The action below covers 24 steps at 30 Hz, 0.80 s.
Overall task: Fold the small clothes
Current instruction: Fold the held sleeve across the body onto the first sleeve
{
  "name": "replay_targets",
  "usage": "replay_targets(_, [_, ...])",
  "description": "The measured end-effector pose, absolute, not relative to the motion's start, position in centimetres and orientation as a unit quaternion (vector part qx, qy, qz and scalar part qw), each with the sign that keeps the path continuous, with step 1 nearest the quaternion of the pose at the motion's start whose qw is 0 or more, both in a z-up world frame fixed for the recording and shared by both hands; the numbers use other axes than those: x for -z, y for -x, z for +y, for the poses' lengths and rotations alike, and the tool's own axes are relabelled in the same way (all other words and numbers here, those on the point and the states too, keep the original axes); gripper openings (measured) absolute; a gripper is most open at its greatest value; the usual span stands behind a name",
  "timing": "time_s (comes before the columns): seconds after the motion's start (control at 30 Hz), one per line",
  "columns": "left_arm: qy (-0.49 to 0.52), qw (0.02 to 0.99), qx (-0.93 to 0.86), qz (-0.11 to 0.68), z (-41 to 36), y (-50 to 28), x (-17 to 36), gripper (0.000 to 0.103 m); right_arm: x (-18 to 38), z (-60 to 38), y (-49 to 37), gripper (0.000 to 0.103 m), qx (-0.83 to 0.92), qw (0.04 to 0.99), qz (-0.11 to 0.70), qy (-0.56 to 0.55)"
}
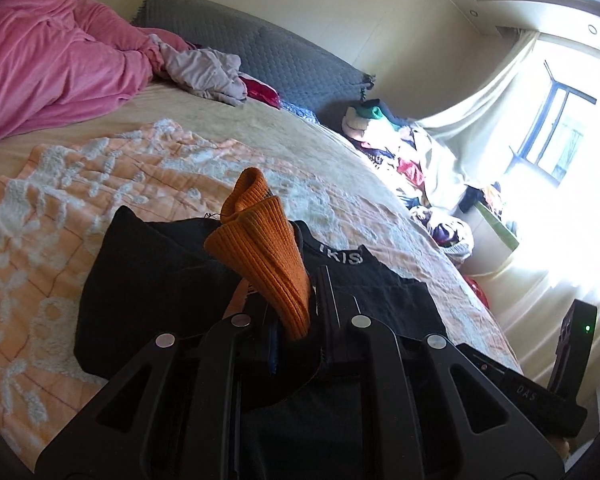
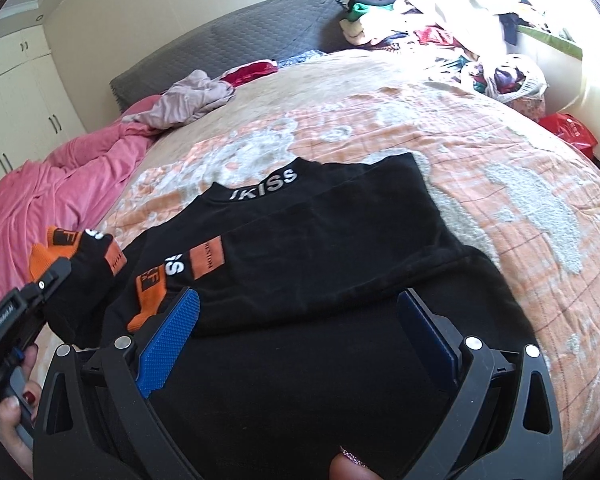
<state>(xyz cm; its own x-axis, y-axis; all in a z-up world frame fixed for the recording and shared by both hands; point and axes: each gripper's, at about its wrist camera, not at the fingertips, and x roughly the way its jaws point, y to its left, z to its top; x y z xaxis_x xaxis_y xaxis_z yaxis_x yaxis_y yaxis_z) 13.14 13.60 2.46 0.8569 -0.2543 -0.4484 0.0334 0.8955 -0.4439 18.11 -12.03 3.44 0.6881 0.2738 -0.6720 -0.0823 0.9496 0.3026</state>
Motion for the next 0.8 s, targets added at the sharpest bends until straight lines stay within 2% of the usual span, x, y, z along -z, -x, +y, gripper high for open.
replay_targets(0.27, [0.181,0.927,0.13,0.303,10.7,-14.6,-0.5,0.011,-3.1,-14.2,-18.6,0.098,-0.073,0.908,0.387,-0.146])
replay_targets(0.33, [0.18,0.923,0.147,0.308,10.3,-14.5,-0.4,0.031,-3.0,-14.5,-18.7,0.098,-0.07,0.907,0.388,-0.15])
replay_targets(0.37, [0.172,0.923,0.15,0.309,10.0,-14.4,-0.4,0.035,-2.9,-14.6,-18.8,0.098,-0.068,0.906,0.39,-0.151])
replay_targets(0.57, [0.185,0.921,0.156,0.305,10.7,-14.0,-1.1,0.048,-2.1,-13.8,-19.1,0.098,-0.089,0.897,0.404,-0.155])
replay_targets(0.8, [0.169,0.927,0.085,0.324,13.0,-14.3,-1.8,0.076,-1.0,-9.2,-19.6,0.098,-0.153,0.884,0.424,-0.12])
